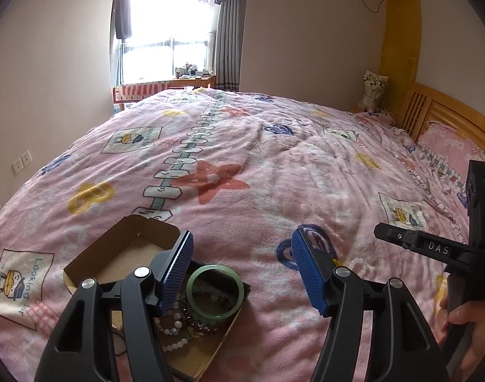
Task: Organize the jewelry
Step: 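Move left tool to yellow bead bracelet while right tool approaches white bead bracelet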
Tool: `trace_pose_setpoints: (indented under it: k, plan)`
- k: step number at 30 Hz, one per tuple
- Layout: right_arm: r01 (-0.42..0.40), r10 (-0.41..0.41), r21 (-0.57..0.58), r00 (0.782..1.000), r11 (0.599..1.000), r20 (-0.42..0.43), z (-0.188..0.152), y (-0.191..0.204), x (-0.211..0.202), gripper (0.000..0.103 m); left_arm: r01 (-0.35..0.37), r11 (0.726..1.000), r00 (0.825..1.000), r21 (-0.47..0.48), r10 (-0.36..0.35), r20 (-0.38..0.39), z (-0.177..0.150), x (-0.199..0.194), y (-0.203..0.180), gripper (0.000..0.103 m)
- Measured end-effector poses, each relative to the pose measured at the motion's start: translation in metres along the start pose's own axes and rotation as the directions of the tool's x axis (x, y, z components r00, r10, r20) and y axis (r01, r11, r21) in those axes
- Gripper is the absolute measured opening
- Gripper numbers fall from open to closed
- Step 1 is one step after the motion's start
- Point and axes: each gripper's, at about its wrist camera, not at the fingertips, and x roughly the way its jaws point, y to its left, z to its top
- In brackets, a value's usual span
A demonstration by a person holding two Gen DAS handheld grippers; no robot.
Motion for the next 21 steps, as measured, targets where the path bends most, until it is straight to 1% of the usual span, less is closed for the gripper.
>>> trace_pose_setpoints:
  k: [3, 5, 6, 10, 14, 17, 21]
  plan:
    - [0.017, -0.017, -0.009, 1.0, 1.0, -0.022, -0.001, -0.011, -0.001, 0.04, 0.031, 0.999, 0.999, 0.01, -0.031, -0.008, 0.004, 0.004, -0.016, 0.065]
    - [0.023, -0.023, -0.006, 0.999, 1.0, -0.036, -0.001, -0.02, 0.0, 0.045, 0.052, 0.998, 0.998, 0.028, -0.051, -0.021, 0.005, 0.008, -0.03, 0.066]
    - [0.026, -0.026, -0.004, 0.999, 1.0, -0.042, -0.002, -0.024, 0.0, 0.045, 0.063, 0.997, 0.998, 0.037, -0.062, -0.027, 0.005, 0.011, -0.036, 0.067]
    - [0.036, -0.034, 0.019, 0.996, 0.999, -0.084, -0.005, -0.045, 0.009, 0.045, 0.1, 0.992, 0.992, 0.072, -0.094, -0.082, -0.001, 0.032, -0.061, 0.068]
    - [0.052, -0.044, 0.055, 0.99, 0.997, -0.134, -0.012, -0.066, 0.022, 0.045, 0.162, 0.983, 0.974, 0.083, -0.145, -0.174, -0.012, 0.061, -0.079, 0.068]
    - [0.069, -0.055, 0.081, 0.985, 0.994, -0.164, -0.019, -0.08, 0.034, 0.045, 0.185, 0.978, 0.96, 0.097, -0.158, -0.232, -0.021, 0.083, -0.09, 0.068]
    - [0.086, -0.063, 0.111, 0.978, 0.99, -0.198, -0.027, -0.094, 0.048, 0.045, 0.21, 0.973, 0.941, 0.097, -0.175, -0.289, -0.029, 0.109, -0.096, 0.068]
